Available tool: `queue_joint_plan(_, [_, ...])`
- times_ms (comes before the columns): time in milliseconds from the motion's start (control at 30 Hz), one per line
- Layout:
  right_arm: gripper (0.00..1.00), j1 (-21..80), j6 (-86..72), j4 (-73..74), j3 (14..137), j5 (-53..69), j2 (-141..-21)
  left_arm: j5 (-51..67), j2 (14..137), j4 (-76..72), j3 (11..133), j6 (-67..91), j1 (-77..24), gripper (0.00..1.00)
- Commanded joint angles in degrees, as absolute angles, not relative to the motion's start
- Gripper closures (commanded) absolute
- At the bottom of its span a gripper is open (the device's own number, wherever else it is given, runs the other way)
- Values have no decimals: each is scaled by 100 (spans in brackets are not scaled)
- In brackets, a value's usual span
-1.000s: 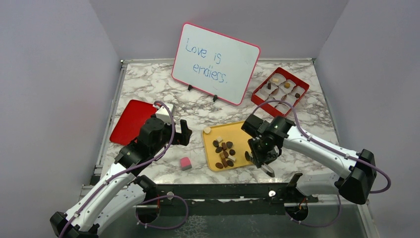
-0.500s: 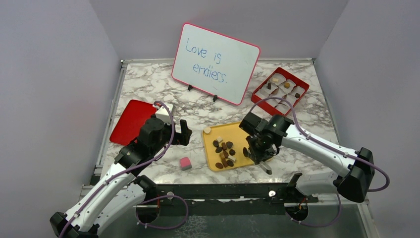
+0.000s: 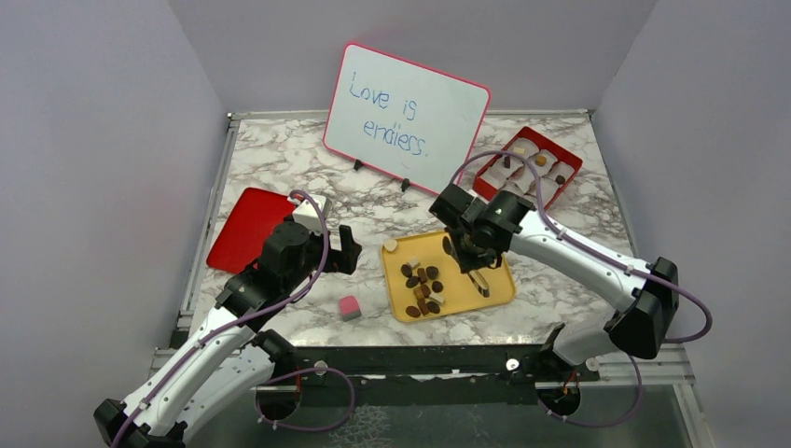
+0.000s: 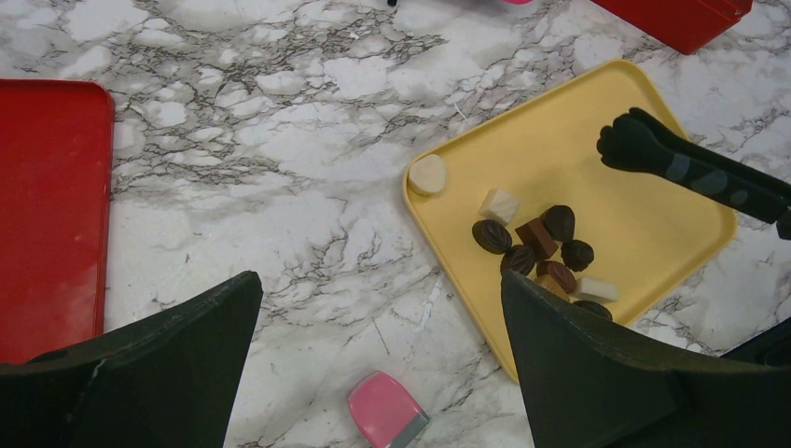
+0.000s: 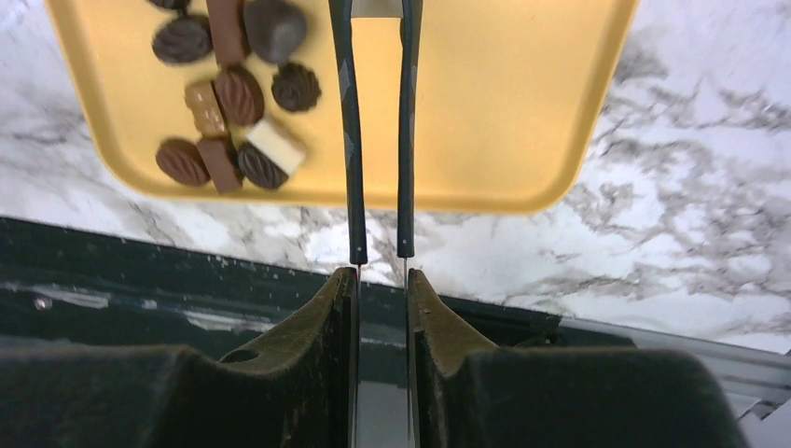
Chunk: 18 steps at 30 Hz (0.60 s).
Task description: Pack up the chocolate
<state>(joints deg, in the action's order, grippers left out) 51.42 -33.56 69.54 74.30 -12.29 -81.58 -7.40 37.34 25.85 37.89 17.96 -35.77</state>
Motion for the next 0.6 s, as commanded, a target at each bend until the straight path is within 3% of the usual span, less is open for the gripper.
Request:
queue_joint_plan(0, [76, 5025, -3146, 6832, 8041, -2089, -8407, -763, 3703, 2485, 3795, 1802, -3595, 1])
queue_joint_plan(567, [76, 2875, -2036, 5735, 8636, -2259, -8694, -674, 3835, 2481, 3790, 1796, -3595, 1])
